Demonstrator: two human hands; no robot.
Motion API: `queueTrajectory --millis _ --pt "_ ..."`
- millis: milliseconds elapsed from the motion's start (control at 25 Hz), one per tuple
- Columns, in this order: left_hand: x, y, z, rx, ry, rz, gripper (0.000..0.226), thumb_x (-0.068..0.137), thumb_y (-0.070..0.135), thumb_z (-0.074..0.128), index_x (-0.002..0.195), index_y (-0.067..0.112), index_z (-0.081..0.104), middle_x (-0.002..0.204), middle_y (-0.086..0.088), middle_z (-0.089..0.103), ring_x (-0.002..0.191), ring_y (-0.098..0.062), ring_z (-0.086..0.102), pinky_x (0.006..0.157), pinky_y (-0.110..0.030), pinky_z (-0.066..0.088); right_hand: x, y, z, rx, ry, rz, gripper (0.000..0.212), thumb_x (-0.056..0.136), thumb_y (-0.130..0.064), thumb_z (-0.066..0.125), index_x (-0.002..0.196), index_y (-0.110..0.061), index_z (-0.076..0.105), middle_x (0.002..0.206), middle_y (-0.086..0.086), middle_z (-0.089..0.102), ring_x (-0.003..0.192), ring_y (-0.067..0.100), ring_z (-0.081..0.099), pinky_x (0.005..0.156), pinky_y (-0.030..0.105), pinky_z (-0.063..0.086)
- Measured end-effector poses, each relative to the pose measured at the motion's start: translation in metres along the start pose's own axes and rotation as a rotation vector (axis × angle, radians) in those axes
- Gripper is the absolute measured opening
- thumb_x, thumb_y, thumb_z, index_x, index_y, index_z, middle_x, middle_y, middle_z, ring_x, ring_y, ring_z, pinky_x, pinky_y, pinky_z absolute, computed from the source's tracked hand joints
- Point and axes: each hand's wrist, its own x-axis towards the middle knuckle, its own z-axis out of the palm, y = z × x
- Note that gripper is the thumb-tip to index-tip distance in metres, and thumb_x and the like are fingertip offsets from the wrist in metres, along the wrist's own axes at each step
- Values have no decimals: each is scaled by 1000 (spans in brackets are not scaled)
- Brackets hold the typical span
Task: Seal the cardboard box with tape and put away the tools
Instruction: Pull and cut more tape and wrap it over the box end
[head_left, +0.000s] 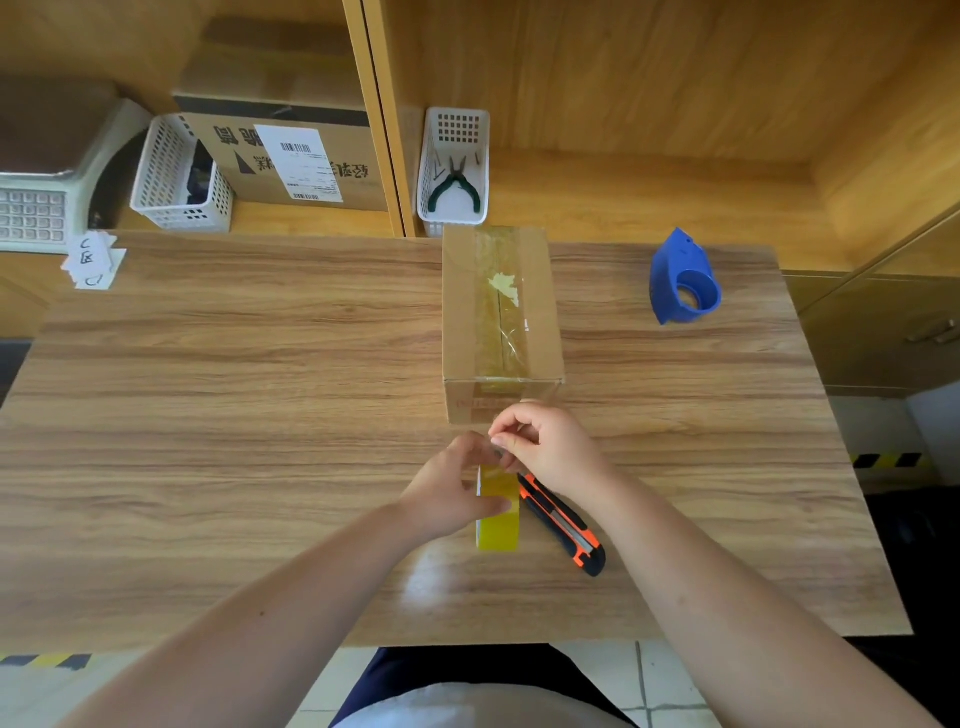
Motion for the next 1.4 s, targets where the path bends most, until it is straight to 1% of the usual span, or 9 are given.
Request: queueTrajectory --millis 160,320,480,600,760,920,1080,1280,1400 --pt "-4 6 0 -164 128 11 7 86 23 69 88 25 62 90 8 78 92 -2 70 89 -31 51 -1 4 4 27 56 13 11 86 -7 70 95 -14 72 94 3 70 76 16 69 69 16 53" --pt "-1 7 -1 -197 134 -30 9 93 22 62 84 24 62 80 6 79 85 -9 72 93 -41 53 -8 12 2 96 33 48 49 84 -3 71 123 -28 59 106 -8 68 89 3 68 79 8 47" --pt "2 6 0 -262 163 -44 14 94 24 59 82 25 66 81 2 78 89 -17 72 94 -48 52 -16 28 10 416 73 173 31 84 7 67 101 -12 49 120 -3 68 109 12 65 97 28 51" --pt "3 8 0 -279 161 -44 17 96 18 56 82 21 66 81 0 77 80 -8 72 93 -45 53 -20 36 17 616 99 239 23 83 7 68 92 -12 57 132 2 61 113 15 62 95 29 51" --pt "3 11 1 -318 171 -65 18 94 23 58 78 26 67 72 8 73 78 -10 69 93 -46 53 -21 46 25 732 82 220 16 85 10 64 93 -4 67 114 14 72 107 31 66 99 39 51" --pt "3 14 1 -328 163 -60 20 95 25 57 78 27 67 77 2 76 87 -19 72 88 -42 54 -22 45 30 793 130 194 15 86 6 64 99 3 71 96 11 77 93 25 69 90 34 54" --pt "2 17 1 -320 150 -56 21 96 24 56 78 26 67 76 6 78 88 -11 73 90 -38 51 -21 42 32 694 267 204 21 82 4 70 93 -13 76 92 12 78 87 20 73 83 36 55" --pt "1 16 0 -325 155 -55 18 94 23 59 79 25 69 82 4 79 90 -10 73 91 -40 52 -22 38 29 594 280 178 26 82 4 71 85 -22 75 83 3 79 83 27 72 79 45 54" --pt "1 14 -1 -297 155 -51 11 90 24 66 81 24 73 76 13 76 84 -5 71 90 -38 55 -23 38 30 539 309 155 26 82 2 72 79 -24 76 73 -5 77 73 25 65 69 37 50"
